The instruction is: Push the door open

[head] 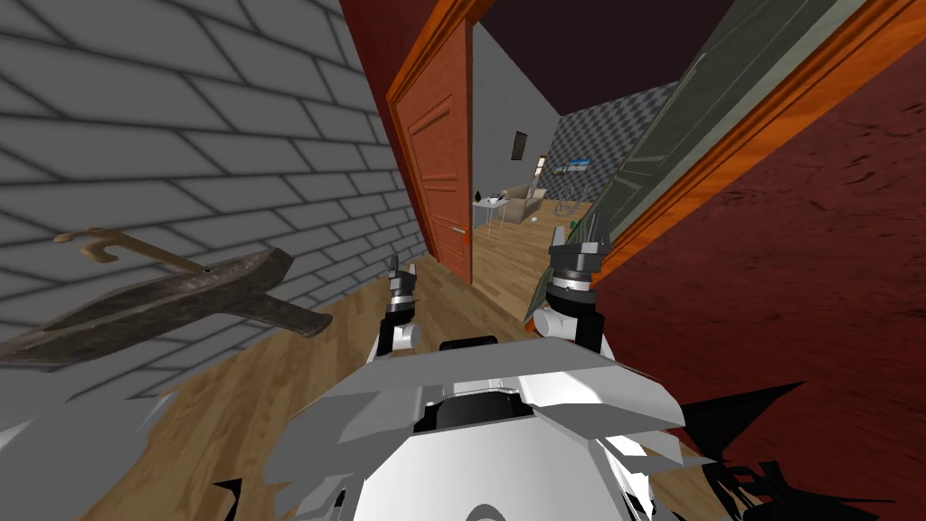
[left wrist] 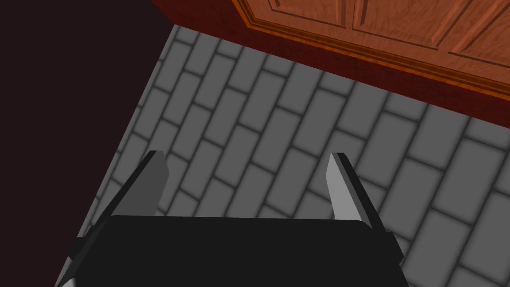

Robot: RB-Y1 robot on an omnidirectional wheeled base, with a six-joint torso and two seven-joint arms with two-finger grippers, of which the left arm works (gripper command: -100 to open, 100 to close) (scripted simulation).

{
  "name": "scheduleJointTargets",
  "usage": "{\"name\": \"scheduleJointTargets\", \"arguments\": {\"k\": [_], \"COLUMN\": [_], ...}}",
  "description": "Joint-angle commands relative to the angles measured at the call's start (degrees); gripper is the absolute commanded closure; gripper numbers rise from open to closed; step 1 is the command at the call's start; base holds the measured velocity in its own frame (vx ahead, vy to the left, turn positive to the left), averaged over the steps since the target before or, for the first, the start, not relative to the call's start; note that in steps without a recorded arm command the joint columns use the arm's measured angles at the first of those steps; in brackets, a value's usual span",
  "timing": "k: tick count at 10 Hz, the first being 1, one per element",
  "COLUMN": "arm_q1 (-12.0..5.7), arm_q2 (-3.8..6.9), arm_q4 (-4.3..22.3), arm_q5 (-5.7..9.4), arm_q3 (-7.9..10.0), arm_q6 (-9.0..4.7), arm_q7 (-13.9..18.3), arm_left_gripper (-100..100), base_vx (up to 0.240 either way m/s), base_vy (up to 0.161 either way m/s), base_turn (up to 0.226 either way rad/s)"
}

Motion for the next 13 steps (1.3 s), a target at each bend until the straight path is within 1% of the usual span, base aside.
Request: {"name": "scheduleJointTargets", "arguments": {"k": [1, 2, 10, 11, 13], "arm_q1": [-1.17, -2.46, -8.06, -9.51, -10.98], "arm_q2": [0.53, 0.83, 1.7, 1.86, 2.01], "arm_q4": [1.86, 3.86, 12.54, 14.8, 17.07], "arm_q5": [0.46, 0.83, 2.41, 2.83, 3.24], "arm_q3": [-0.45, -0.99, -3.35, -3.97, -4.59], "arm_q6": [0.13, 0.18, 0.36, 0.4, 0.45], "arm_q7": [-0.22, -0.52, -1.81, -2.14, -2.48], "arm_left_gripper": [-100, -100, -100, -100, -100], "base_vx": [0.151, 0.147, 0.093, 0.113, 0.121], "base_vy": [0.081, 0.095, 0.064, 0.098, 0.095], "base_turn": [-0.1, -0.123, -0.079, -0.141, -0.104]}}
